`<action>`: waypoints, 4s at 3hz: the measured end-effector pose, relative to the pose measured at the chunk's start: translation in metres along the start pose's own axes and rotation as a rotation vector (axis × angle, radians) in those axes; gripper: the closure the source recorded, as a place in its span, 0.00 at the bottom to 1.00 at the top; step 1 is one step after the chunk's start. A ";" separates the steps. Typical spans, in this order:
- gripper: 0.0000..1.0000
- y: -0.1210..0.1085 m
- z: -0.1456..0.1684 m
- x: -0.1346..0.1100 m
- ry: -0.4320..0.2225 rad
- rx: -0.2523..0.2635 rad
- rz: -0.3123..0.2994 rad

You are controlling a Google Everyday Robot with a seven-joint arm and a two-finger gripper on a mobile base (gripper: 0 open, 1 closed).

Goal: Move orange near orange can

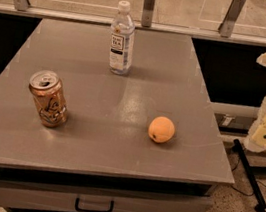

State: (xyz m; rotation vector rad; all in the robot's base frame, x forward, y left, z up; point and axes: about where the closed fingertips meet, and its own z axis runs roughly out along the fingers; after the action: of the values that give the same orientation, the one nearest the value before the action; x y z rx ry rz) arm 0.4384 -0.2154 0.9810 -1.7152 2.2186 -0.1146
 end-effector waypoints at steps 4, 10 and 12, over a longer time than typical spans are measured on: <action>0.00 0.015 0.086 -0.064 -0.012 -0.064 -0.200; 0.42 0.056 0.166 -0.116 0.075 -0.203 -0.320; 0.88 0.057 0.161 -0.123 0.028 -0.216 -0.317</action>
Offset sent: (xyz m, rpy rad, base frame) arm 0.0234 0.0381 -0.0373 0.0369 -0.0030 0.1092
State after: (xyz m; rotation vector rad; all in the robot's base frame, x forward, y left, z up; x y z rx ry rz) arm 0.4620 -0.0605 0.8403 -2.1856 2.0215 0.0283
